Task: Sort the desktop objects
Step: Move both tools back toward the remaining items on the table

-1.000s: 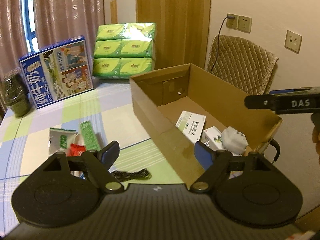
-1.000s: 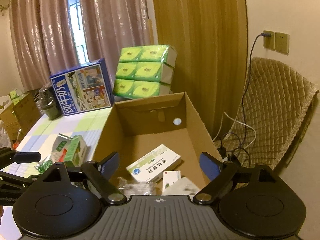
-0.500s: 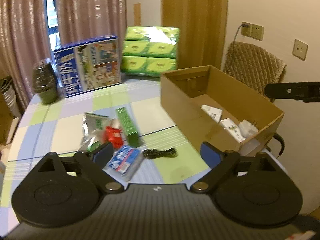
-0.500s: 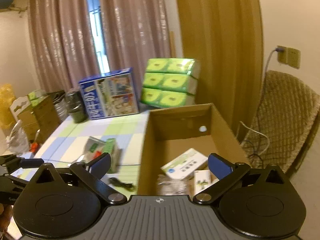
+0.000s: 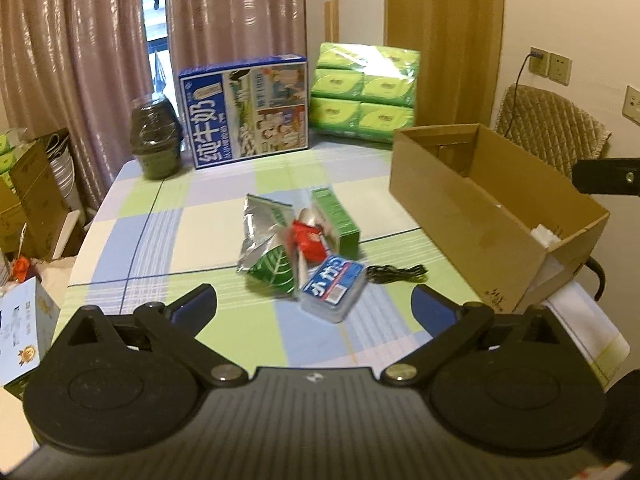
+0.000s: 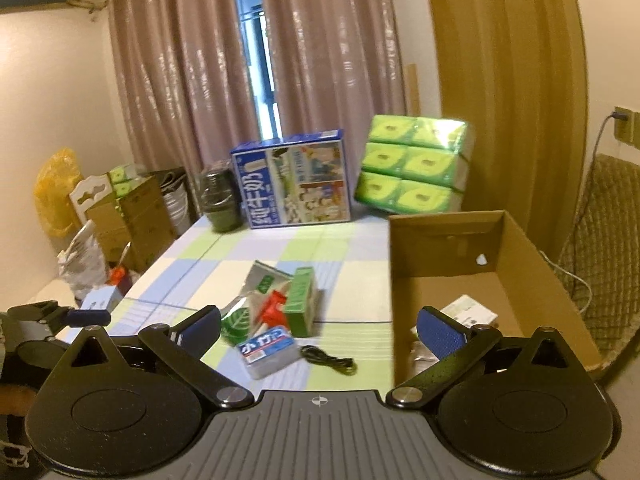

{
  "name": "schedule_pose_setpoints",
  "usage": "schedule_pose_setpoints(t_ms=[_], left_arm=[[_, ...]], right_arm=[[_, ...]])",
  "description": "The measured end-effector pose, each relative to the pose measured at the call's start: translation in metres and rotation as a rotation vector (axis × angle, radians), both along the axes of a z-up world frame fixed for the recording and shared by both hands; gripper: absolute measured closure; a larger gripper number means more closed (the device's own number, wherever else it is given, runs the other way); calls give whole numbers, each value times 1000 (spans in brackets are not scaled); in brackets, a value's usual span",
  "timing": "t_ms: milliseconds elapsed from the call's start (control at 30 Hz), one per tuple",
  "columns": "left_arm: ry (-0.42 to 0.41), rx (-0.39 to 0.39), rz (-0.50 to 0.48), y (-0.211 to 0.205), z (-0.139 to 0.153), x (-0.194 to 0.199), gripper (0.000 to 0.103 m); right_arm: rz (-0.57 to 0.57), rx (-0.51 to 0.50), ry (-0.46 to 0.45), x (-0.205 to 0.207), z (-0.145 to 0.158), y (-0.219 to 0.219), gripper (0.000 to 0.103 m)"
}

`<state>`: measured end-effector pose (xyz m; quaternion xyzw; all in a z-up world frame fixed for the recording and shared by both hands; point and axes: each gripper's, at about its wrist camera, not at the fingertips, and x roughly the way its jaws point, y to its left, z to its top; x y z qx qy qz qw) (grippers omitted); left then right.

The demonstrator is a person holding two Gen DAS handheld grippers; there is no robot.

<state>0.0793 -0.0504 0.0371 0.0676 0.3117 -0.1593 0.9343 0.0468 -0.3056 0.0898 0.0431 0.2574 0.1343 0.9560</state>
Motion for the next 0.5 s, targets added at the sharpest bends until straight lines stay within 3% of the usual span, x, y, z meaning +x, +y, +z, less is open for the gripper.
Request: schedule_pose_setpoints(t_ms=[500], left_arm=[[54,5,-1,26,-26,21,1]], right_arm=[[104,-105,56,9,-50,44,2]])
